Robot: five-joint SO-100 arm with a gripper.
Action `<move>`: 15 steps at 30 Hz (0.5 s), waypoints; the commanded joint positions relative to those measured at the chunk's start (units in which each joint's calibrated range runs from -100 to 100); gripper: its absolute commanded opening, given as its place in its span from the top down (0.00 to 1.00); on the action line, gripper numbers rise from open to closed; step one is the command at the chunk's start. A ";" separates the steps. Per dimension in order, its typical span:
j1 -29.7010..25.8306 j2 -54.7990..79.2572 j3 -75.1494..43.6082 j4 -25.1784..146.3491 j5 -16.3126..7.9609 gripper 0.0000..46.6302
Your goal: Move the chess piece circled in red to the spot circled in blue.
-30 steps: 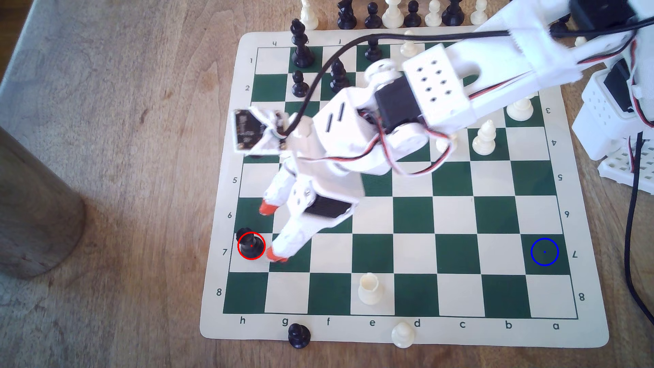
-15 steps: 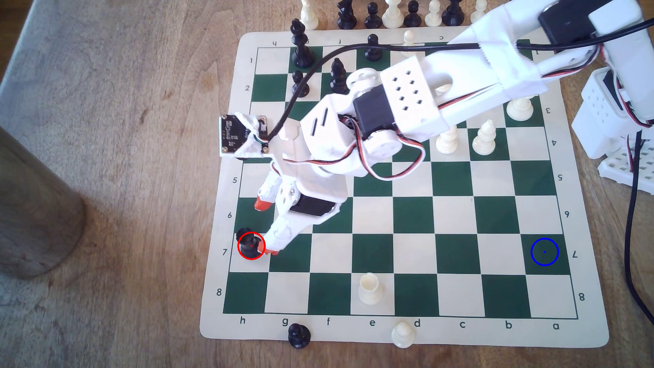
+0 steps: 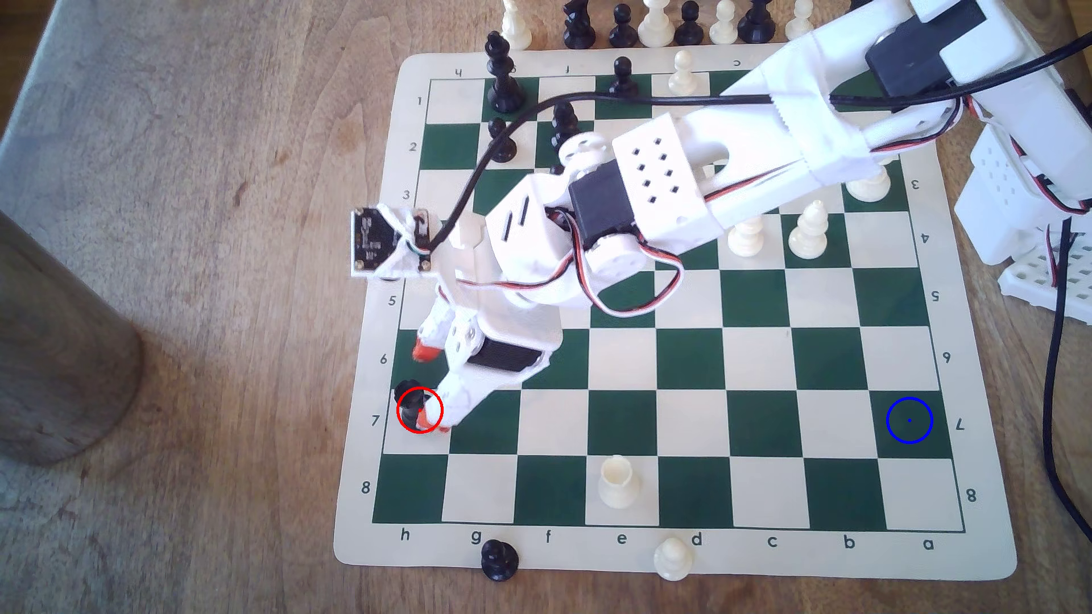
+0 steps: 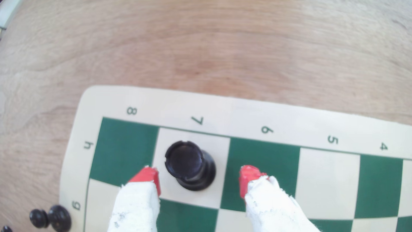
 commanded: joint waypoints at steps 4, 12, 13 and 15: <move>-0.65 -1.56 -7.43 -1.26 -0.24 0.59; -1.20 -1.31 -8.24 -1.09 -0.39 0.62; -1.28 -1.14 -8.34 -1.09 -0.44 0.62; -1.36 -0.63 -8.70 -1.09 -0.54 0.62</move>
